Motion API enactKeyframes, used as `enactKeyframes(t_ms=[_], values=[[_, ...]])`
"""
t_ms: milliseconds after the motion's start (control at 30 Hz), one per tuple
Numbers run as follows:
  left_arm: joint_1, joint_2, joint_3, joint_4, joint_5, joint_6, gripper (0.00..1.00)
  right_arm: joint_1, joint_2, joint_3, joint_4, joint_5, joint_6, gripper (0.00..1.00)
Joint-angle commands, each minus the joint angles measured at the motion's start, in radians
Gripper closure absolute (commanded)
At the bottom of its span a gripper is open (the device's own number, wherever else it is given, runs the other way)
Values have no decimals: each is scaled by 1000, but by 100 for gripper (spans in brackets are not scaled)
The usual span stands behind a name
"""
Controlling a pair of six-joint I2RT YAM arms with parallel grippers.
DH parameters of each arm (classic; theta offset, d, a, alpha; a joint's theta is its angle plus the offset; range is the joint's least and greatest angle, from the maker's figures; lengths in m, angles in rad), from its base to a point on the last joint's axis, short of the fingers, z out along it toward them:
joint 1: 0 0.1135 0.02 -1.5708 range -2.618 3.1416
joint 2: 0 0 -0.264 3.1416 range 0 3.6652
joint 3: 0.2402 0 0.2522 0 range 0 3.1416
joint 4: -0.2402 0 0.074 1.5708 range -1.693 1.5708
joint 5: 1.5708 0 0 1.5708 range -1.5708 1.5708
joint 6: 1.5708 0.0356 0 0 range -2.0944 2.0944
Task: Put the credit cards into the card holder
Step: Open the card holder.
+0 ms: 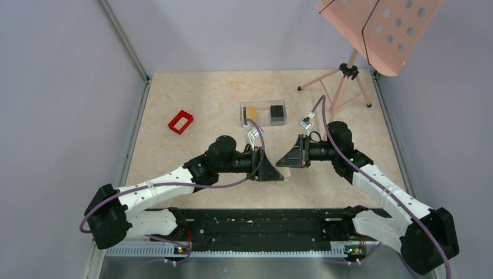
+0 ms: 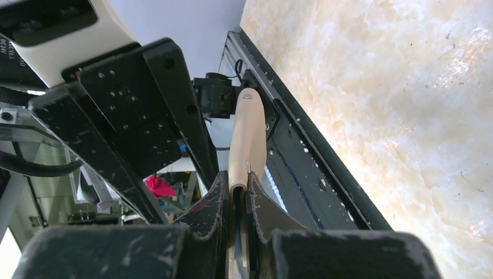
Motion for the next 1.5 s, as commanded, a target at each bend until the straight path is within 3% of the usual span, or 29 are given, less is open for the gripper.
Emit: enactKeyframes(t_ms=[0, 100, 233, 400, 633, 867, 1100, 1467], values=[[-4, -25, 23, -85, 68, 75, 54, -1, 8, 34, 88, -29, 18, 100], [-4, -38, 48, -177, 63, 134, 57, -1, 17, 36, 88, -36, 15, 100], [-3, -95, 51, -191, -19, 146, 36, -1, 21, 31, 76, -49, -4, 100], [34, -144, 26, -154, -75, 117, 30, -1, 18, 22, 72, -64, -13, 100], [82, -57, 22, -92, -12, 114, 34, -1, 16, 8, 102, -90, -5, 100], [77, 60, 41, 41, 227, 76, 42, -1, 29, 24, 99, -83, 3, 100], [69, 32, 9, 183, 341, 17, 51, 0, 62, 39, 73, -73, -7, 100], [-65, 163, 103, 215, 478, -6, 51, -1, 89, 58, 42, -59, -22, 100]])
